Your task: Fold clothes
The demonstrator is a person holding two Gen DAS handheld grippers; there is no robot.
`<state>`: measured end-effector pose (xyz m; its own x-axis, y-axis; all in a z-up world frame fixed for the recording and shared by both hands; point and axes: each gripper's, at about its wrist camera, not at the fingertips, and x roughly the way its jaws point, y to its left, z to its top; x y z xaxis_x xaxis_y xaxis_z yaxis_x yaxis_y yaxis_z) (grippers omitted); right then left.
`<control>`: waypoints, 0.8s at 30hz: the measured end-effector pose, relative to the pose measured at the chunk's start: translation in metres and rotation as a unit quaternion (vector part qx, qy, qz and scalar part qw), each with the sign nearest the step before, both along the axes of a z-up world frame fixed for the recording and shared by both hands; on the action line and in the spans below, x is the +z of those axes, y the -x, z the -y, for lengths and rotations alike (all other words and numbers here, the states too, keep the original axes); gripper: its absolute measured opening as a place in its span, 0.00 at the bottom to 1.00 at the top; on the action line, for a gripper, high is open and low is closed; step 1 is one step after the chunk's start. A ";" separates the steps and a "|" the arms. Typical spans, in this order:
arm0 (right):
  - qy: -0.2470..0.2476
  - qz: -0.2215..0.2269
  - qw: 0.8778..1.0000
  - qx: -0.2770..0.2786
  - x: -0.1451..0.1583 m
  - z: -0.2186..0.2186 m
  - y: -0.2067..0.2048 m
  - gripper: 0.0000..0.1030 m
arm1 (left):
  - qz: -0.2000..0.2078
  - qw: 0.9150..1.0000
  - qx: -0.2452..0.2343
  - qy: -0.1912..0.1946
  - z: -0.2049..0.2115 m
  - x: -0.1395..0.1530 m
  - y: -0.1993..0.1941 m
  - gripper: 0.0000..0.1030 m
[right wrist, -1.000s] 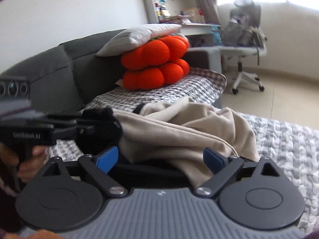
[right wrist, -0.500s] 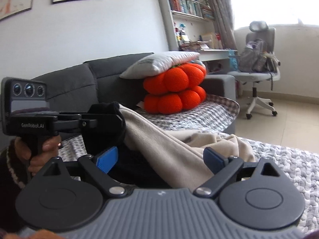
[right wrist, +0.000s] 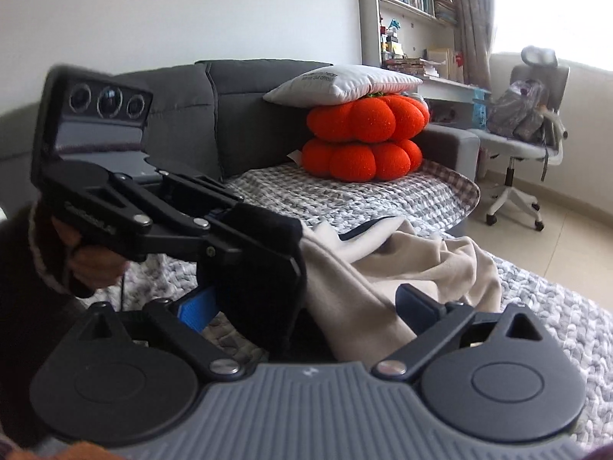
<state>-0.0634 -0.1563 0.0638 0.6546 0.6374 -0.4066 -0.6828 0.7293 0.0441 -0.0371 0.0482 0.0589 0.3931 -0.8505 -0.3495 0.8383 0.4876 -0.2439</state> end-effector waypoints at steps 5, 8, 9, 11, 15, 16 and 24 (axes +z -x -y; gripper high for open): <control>0.004 -0.010 1.000 0.005 -0.008 -0.008 -0.004 0.44 | -0.014 1.000 0.025 -0.008 -0.004 -0.002 -0.012 0.30; 0.019 -0.006 1.000 -0.012 -0.010 -0.014 -0.007 0.31 | -0.014 0.999 0.042 -0.013 -0.009 -0.001 -0.016 0.44; 0.017 -0.004 1.000 -0.019 -0.010 -0.013 -0.007 0.29 | -0.014 0.999 0.048 -0.013 -0.010 0.000 -0.017 0.48; 0.012 0.002 0.999 -0.037 -0.009 -0.010 -0.008 0.27 | -0.014 0.997 0.072 -0.011 -0.016 0.000 -0.021 0.60; -0.015 0.014 0.995 -0.097 -0.002 0.005 -0.013 0.24 | -0.018 0.990 0.142 -0.011 -0.033 0.000 -0.035 0.75; -0.023 0.015 0.993 -0.113 -0.001 0.010 -0.014 0.24 | -0.024 0.986 0.164 -0.011 -0.038 -0.002 -0.041 0.75; -0.072 0.006 0.972 -0.224 0.003 0.055 -0.024 0.23 | -0.103 0.943 0.315 -0.006 -0.076 -0.024 -0.082 0.75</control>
